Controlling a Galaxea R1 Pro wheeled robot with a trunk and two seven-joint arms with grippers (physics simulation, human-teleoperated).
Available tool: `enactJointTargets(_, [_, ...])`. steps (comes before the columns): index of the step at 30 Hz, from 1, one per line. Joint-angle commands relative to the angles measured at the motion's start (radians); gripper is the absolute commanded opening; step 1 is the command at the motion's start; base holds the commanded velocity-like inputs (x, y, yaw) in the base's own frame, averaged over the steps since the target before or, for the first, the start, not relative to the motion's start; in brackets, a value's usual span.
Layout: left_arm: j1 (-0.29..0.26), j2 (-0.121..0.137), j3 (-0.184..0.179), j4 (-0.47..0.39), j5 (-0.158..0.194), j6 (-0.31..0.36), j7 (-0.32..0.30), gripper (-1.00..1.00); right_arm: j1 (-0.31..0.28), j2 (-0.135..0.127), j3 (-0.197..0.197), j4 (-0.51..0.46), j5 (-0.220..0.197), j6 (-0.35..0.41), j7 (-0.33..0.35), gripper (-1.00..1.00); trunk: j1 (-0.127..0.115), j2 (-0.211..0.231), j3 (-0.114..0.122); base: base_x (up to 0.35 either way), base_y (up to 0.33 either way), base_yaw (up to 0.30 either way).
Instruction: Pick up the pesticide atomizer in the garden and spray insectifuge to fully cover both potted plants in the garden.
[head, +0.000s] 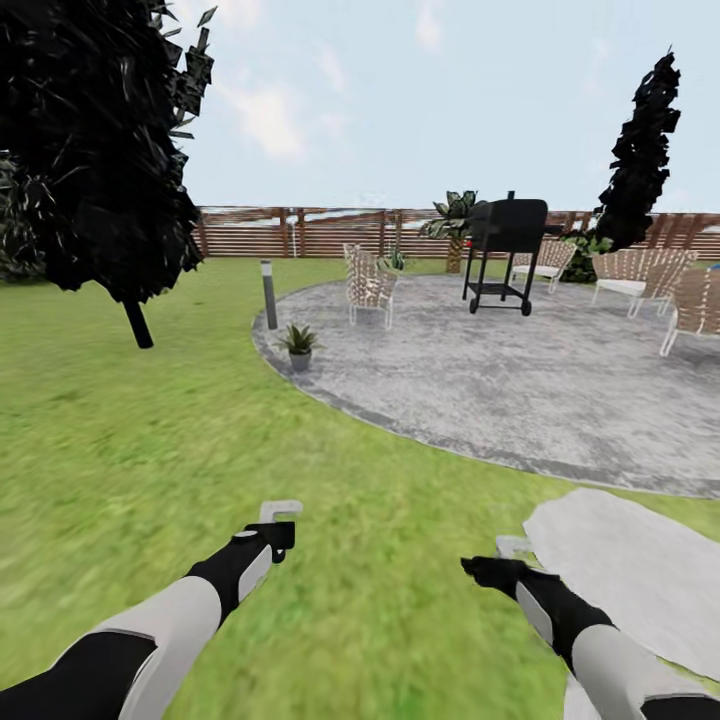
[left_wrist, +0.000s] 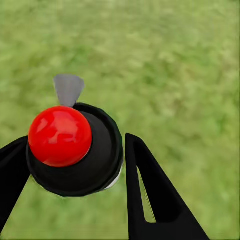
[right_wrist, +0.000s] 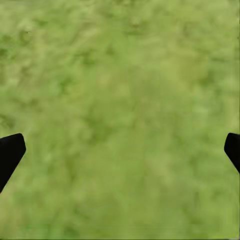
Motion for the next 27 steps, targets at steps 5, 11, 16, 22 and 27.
enactJointTargets(5, [0.000, 0.001, -0.008, -0.001, 0.010, 0.005, 0.006, -1.00, 0.001, 0.001, 0.009, -0.287, -0.008, 0.323, -0.001, 1.00, 0.000, 0.000, -0.001, 0.310, 0.000, 0.000])
enactJointTargets(11, [0.000, 0.002, -0.008, -0.002, 0.010, 0.005, 0.006, -1.00, 0.001, 0.003, 0.012, -0.290, -0.007, 0.172, -0.001, 1.00, 0.000, 0.000, -0.001, 0.307, 0.000, 0.000])
enactJointTargets(16, [0.000, 0.002, -0.008, -0.002, 0.010, 0.005, 0.006, -1.00, 0.001, 0.005, 0.013, -0.011, -0.007, -0.077, -0.001, 1.00, 0.000, 0.000, -0.001, 0.307, 0.000, 0.000])
enactJointTargets(22, [0.000, 0.002, -0.008, -0.001, 0.010, 0.006, 0.005, -1.00, 0.002, 0.012, 0.016, 0.113, -0.006, -0.126, -0.001, 1.00, 0.000, 0.000, -0.001, 0.308, 0.000, 0.000])
enactJointTargets(27, [0.000, 0.002, -0.008, -0.001, 0.010, 0.005, 0.005, -1.00, 0.002, 0.016, 0.017, 0.120, -0.004, -0.128, -0.001, 1.00, 0.000, 0.000, -0.001, 0.314, 0.000, 0.000])
